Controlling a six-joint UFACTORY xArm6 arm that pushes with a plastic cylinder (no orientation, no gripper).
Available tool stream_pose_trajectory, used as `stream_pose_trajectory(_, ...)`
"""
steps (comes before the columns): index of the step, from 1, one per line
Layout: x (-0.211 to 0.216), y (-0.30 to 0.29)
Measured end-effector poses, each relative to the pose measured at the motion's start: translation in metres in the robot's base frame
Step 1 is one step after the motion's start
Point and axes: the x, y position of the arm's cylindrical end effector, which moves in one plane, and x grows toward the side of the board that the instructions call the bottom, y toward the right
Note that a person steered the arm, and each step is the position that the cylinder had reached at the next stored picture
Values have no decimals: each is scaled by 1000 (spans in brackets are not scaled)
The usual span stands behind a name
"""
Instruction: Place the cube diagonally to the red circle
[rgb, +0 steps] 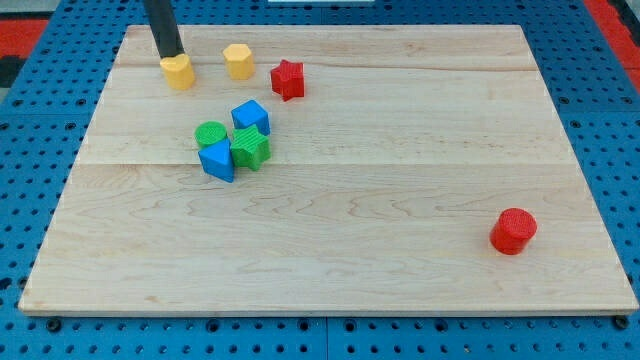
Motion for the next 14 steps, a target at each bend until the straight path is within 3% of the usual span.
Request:
stream_pose_trajectory(1, 24, 65)
stream_pose_trajectory(3, 108, 106)
stream_pose_trajectory(5, 160, 111)
stream_pose_trajectory(6, 190, 86)
stream_pose_trajectory(7, 211, 117)
stream_pose_trajectory(8, 202, 178)
stream_pose_trajectory(9, 202, 150)
stream_pose_trajectory(10, 167, 175)
stream_pose_trajectory(11, 152, 238)
stream_pose_trajectory(12, 177, 310)
stream_pose_trajectory(13, 190, 331)
stream_pose_trajectory(14, 190, 246)
